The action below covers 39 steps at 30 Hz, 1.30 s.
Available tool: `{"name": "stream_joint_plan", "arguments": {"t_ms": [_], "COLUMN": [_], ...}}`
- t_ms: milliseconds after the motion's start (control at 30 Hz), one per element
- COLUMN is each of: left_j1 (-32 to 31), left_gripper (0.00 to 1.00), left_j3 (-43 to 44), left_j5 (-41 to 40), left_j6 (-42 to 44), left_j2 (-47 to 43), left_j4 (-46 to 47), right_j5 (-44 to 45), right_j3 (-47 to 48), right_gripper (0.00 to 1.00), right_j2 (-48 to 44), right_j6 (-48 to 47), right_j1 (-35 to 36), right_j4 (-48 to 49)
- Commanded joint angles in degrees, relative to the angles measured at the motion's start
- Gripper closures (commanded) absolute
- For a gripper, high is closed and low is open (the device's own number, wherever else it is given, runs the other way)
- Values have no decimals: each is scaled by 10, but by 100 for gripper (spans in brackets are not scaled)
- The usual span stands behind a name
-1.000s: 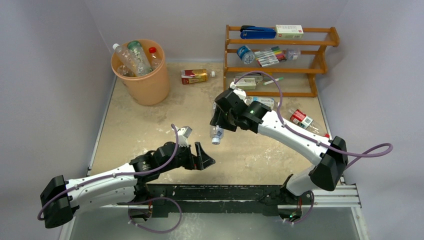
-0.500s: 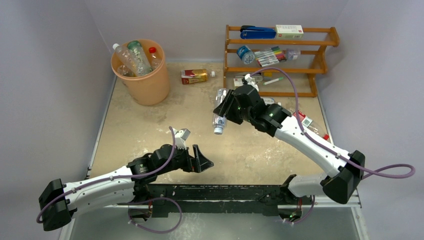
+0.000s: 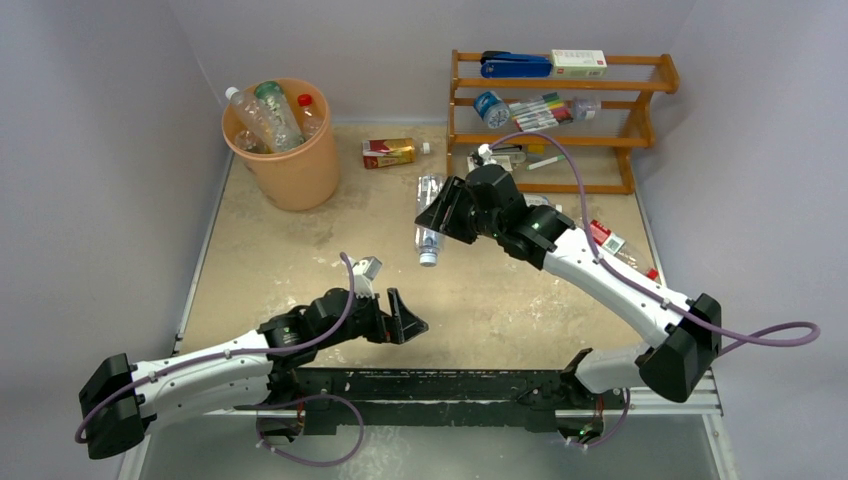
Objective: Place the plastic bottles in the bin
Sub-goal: Pick up the plastic bottle at the center of the board.
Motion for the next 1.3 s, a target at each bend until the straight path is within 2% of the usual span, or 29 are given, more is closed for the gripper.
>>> {"name": "stream_joint_plan", "arguments": {"t_ms": [0, 367, 533, 667, 733, 867, 1100, 1267], "left_j1": [-1, -1, -1, -2, -2, -2, -1, -1], "left_gripper": [4, 4, 4, 4, 4, 4, 3, 3], "left_j3": [16, 50, 53, 29, 34, 81, 161, 228], "left_j5": [-28, -42, -24, -29, -30, -27, -75, -82], "left_j6": [-9, -85, -167, -230, -239, -223, -138, -89], "left_j2": [9, 57, 81, 81, 86, 91, 58, 125], "left_j4": [59, 151, 245, 329, 341, 288, 97, 47], "right_j5": [-31, -102, -112, -116, -126, -125, -129, -166], "right_j3": [-13, -125, -178, -216, -240, -256, -269, -296], "right_gripper": [64, 64, 63, 63, 63, 65, 65, 65], "right_j2": [-64, -234, -314, -337, -334, -326, -365, -377], "right_j6": [-26, -87, -114, -143, -146, -153, -166, -165], "right_j1": [0, -1, -1, -1, -1, -1, 0, 0], "right_j4": [68, 145, 175, 182, 192, 188, 149, 144]}}
